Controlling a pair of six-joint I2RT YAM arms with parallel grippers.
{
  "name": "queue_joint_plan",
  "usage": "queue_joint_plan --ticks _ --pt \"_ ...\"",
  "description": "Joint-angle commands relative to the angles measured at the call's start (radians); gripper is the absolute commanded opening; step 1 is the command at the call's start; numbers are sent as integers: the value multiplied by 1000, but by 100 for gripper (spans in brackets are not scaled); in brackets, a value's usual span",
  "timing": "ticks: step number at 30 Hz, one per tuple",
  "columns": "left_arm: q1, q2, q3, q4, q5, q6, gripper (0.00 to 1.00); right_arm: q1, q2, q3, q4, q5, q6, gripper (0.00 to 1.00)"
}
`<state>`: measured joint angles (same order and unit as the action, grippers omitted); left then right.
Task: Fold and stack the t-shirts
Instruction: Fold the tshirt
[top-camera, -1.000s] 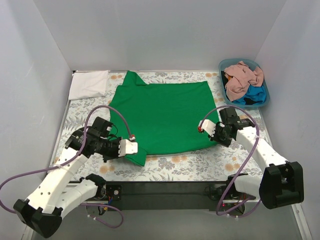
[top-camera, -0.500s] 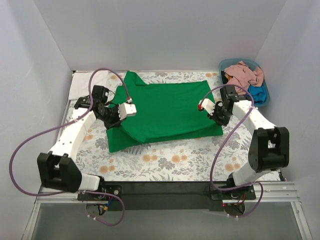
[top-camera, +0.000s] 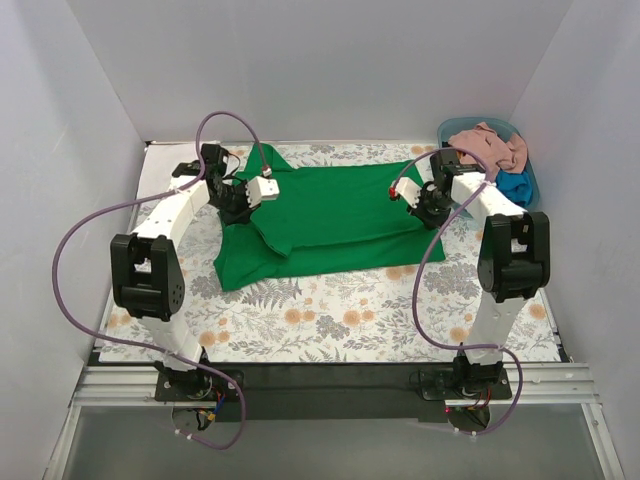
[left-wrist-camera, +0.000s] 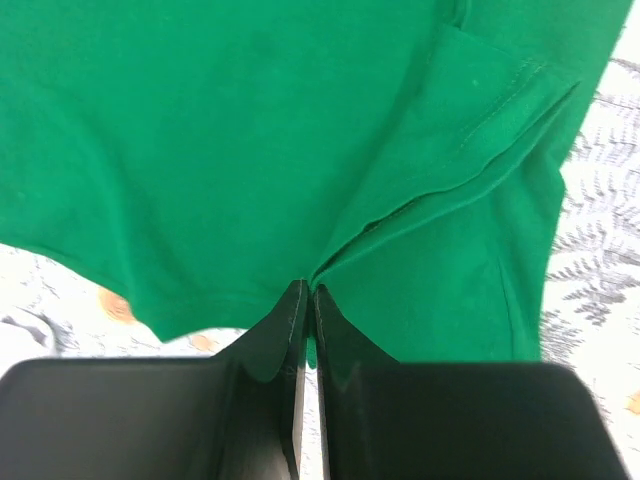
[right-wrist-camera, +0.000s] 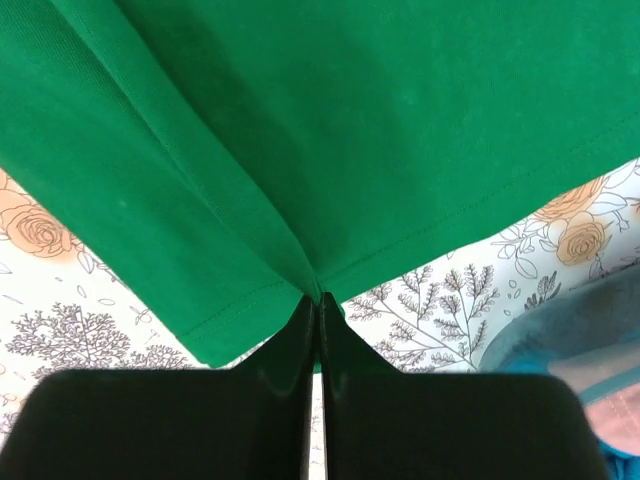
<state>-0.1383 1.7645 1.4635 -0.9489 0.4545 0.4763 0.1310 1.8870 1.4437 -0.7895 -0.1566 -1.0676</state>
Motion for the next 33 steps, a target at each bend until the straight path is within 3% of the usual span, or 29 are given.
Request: queue_joint_plan --ticks 1,12,33 --pt "9 9 76 45 30 27 0 -8 24 55 -27 9 -66 1" --pt "9 157 222 -1 56 91 0 -13 44 69 -25 -1 -58 1" --pt "8 179 209 56 33 108 0 -22 72 96 -24 11 -58 1"
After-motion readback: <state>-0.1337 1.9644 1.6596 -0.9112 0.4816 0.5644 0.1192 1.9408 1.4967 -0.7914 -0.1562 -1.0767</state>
